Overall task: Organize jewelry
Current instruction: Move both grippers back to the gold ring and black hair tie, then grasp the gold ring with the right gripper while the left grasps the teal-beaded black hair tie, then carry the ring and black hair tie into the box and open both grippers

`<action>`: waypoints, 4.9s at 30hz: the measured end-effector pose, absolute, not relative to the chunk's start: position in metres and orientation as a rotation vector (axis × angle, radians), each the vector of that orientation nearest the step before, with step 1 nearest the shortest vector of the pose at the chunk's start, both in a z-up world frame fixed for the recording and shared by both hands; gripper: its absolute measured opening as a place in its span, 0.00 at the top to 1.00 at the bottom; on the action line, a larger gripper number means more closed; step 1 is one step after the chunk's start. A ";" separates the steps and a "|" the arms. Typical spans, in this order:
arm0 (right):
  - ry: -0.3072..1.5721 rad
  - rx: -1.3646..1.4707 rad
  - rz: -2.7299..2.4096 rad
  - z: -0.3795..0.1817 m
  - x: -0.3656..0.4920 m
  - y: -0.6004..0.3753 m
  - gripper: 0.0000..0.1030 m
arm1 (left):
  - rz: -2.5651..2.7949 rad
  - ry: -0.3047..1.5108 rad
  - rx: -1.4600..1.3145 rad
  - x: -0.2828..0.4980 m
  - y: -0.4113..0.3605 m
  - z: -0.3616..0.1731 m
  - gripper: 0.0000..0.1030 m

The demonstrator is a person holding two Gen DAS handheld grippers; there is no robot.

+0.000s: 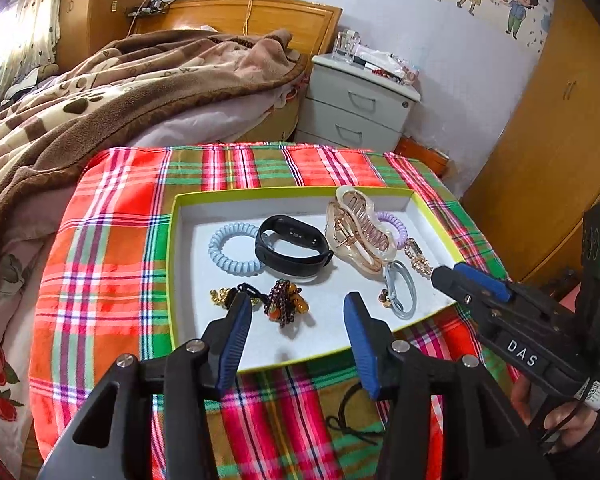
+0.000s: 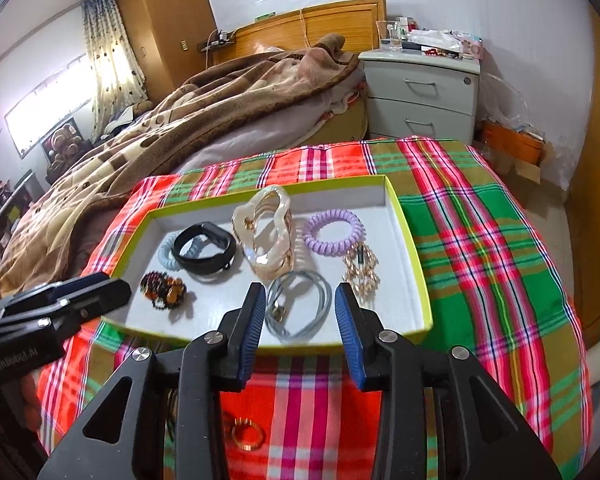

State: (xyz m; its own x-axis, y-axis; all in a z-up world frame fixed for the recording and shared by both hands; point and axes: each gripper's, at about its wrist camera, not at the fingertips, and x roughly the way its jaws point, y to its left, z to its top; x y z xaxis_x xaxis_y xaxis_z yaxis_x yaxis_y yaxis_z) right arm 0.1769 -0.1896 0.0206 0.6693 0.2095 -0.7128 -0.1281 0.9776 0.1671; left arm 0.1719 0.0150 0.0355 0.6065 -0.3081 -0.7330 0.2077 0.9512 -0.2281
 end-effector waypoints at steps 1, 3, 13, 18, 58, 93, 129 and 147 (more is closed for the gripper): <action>0.814 0.104 0.198 0.021 0.173 -0.189 0.64 | -0.295 0.867 -0.127 0.169 0.016 0.037 0.51; 0.821 0.097 0.217 0.020 0.166 -0.188 0.64 | -0.289 0.857 -0.130 0.163 0.020 0.039 0.51; 0.882 -0.011 0.246 -0.002 0.135 -0.178 0.64 | -0.265 0.872 -0.163 0.134 0.037 0.030 0.51; 0.906 -0.051 0.271 -0.011 0.128 -0.172 0.64 | -0.259 0.877 -0.168 0.123 0.042 0.027 0.51; 0.916 -0.071 0.290 -0.021 0.128 -0.164 0.78 | -0.263 0.925 -0.159 0.112 0.032 0.017 0.51; 0.835 0.060 0.199 -0.004 0.113 -0.218 0.78 | -0.353 0.983 0.102 0.124 -0.076 -0.013 0.58; 0.795 0.043 0.208 0.012 0.107 -0.206 0.78 | -0.352 0.912 0.045 0.109 -0.053 0.010 0.89; 0.736 0.016 0.269 0.041 0.137 -0.169 0.78 | -0.288 0.787 -0.018 0.136 0.005 0.067 0.89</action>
